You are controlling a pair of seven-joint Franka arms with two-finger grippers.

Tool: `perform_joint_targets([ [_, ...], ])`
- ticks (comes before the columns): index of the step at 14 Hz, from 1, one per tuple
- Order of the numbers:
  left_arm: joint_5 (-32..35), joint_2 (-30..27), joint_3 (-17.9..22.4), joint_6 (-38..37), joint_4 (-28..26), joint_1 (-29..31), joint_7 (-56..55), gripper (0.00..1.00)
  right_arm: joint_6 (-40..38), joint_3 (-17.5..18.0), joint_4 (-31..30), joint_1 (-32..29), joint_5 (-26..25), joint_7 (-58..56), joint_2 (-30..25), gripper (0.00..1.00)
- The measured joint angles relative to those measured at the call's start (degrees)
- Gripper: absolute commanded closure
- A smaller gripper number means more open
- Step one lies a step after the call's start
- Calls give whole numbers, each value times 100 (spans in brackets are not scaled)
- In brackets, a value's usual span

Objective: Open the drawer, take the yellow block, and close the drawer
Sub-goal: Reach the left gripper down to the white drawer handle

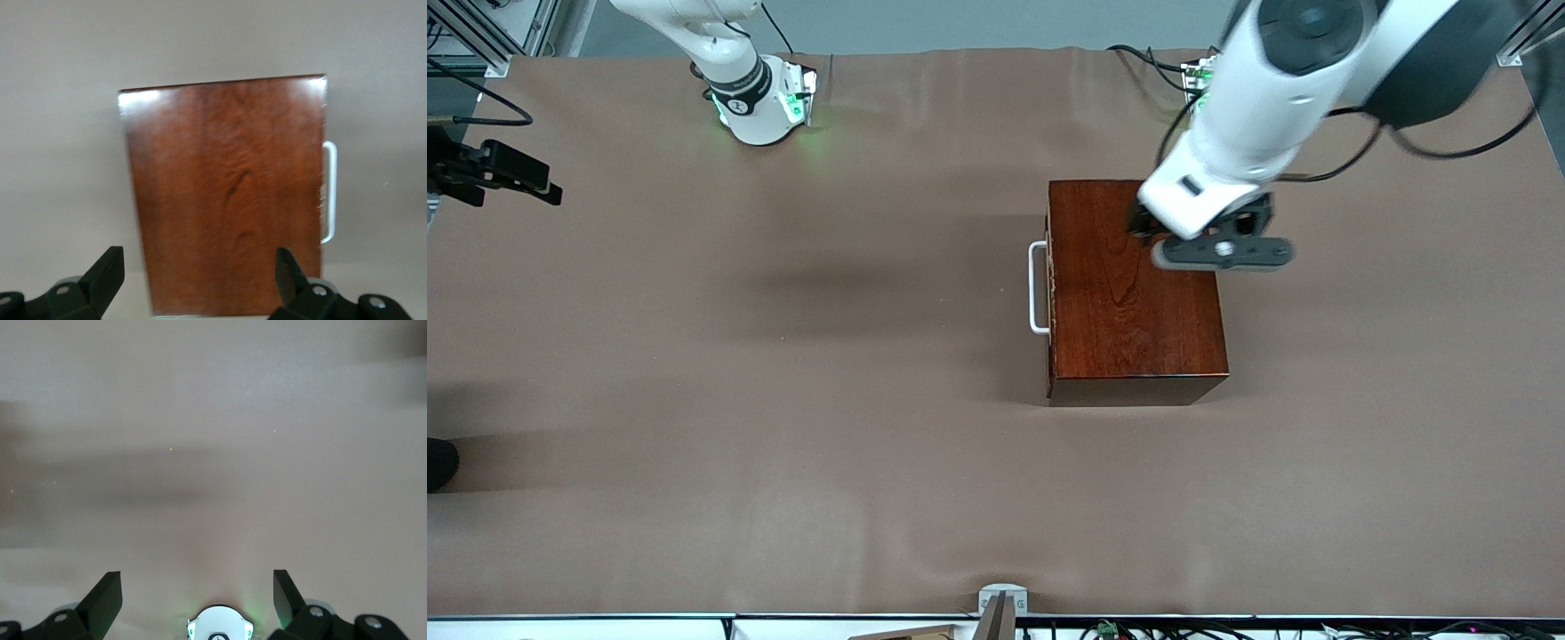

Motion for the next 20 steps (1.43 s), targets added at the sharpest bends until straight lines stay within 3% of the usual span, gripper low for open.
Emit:
perform_joint_targets([
  [6,226,949,142,645,434,-1140,-1662,0,-3,-3,-1,-1,0,0,0,0],
  [11,265,1854,1349,1228,916,-2915,-2777,0,-3,-10,-1,-6,0,0,0,0],
  [13,265,2132,1655,1369,1093,-3395,-3112,0,-3,-12,-1,-8,0,0,0,0],
  [20,267,2596,1902,1375,1177,-3623,-3575,0,-4,-12,-3,-9,0,0,7,0],
])
